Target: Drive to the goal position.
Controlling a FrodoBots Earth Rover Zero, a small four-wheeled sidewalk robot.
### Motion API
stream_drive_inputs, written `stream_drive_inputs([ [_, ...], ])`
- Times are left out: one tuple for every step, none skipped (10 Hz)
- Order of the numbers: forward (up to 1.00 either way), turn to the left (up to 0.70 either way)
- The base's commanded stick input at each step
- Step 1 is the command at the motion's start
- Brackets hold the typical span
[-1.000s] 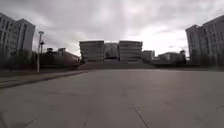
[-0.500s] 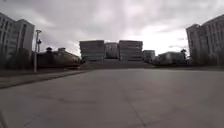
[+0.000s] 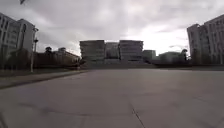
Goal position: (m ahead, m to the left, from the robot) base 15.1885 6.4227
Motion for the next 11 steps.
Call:
stream_drive_inputs([
  [1.00,0.00],
  [1.00,0.00],
  [1.00,0.00],
  [1.00,0.00],
  [1.00,0.00],
  [1.00,0.00],
  [1.00,0.00],
  [1.00,0.00],
  [1.00,0.00],
  [1.00,0.00],
  [1.00,0.00],
])
